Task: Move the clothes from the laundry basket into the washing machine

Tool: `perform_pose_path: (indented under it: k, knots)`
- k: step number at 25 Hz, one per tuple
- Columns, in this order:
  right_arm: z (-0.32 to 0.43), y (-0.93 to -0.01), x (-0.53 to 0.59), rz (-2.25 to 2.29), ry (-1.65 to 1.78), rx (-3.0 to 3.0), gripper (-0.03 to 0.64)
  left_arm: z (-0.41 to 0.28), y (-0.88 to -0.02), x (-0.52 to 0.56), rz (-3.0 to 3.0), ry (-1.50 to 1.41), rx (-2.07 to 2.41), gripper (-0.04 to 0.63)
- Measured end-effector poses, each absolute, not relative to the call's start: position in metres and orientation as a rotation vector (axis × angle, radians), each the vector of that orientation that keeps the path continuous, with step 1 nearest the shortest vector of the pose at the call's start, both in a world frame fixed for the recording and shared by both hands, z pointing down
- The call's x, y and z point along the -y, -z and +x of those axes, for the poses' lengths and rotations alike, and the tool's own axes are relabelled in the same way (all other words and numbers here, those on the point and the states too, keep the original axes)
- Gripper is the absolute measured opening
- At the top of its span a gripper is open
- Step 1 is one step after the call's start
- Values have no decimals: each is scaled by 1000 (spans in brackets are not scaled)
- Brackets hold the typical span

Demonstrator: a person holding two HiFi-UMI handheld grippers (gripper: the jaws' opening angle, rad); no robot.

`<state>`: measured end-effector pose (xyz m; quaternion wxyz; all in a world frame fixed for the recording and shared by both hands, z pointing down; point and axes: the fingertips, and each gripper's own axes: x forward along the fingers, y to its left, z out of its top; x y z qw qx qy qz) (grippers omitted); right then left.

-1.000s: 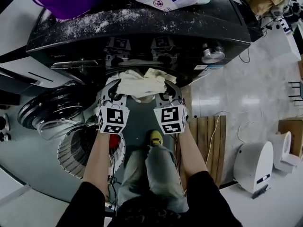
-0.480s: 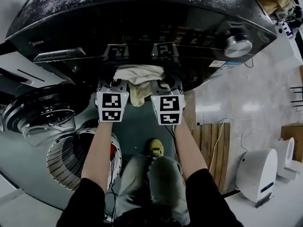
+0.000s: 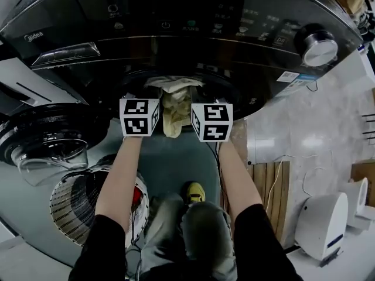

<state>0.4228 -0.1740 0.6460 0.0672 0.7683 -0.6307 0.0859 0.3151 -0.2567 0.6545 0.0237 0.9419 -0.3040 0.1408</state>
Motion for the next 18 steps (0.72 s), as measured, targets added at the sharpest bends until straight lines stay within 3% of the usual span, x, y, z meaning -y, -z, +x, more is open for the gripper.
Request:
perform_pose_path:
  k: [14, 18]
  knots:
    - [444, -683, 211, 2302, -453, 1862, 143, 330, -696, 288, 2779, -454, 920, 100]
    - [444, -683, 210, 2318, -492, 1864, 194, 326, -694, 289, 2764, -462, 918, 138]
